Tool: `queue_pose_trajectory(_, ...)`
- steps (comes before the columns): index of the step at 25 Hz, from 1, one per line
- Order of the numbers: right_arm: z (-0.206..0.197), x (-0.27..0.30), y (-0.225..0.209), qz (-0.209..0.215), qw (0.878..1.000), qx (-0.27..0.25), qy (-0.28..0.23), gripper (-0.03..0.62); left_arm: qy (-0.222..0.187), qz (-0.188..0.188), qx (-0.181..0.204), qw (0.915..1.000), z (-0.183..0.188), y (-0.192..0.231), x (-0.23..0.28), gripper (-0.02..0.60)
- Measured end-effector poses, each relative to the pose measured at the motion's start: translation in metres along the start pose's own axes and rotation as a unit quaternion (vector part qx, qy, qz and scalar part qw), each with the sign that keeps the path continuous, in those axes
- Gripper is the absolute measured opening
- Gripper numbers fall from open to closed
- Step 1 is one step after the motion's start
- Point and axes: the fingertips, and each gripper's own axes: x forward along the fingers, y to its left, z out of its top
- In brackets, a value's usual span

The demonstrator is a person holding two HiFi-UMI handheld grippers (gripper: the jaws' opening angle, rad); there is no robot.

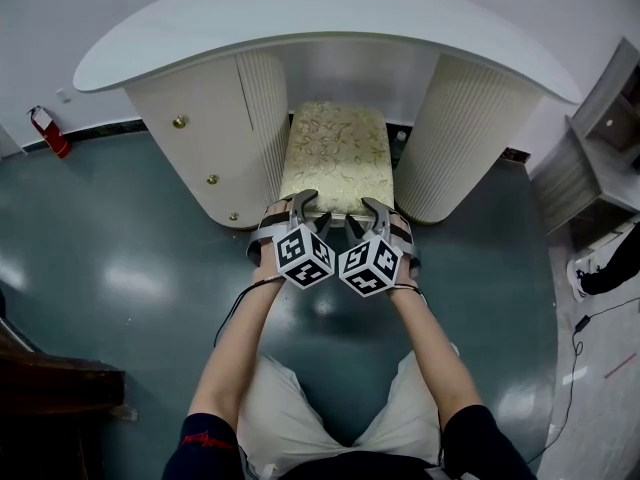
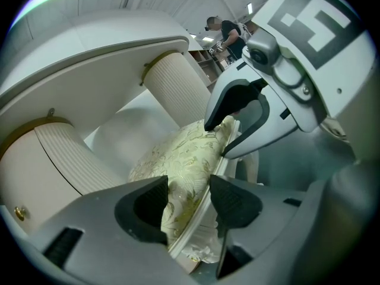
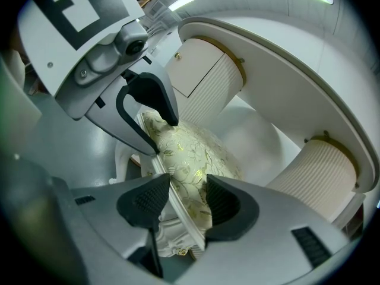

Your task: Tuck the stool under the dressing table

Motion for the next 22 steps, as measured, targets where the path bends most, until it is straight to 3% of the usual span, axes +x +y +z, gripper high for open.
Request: queue_pose_trajectory(22,0.004,0.026,-0.010,-0.007,1.000,-0.006,0.011,0.199,0.008,0.024,-0.005,0.9997,-0.005,0.017,0.022,0.227)
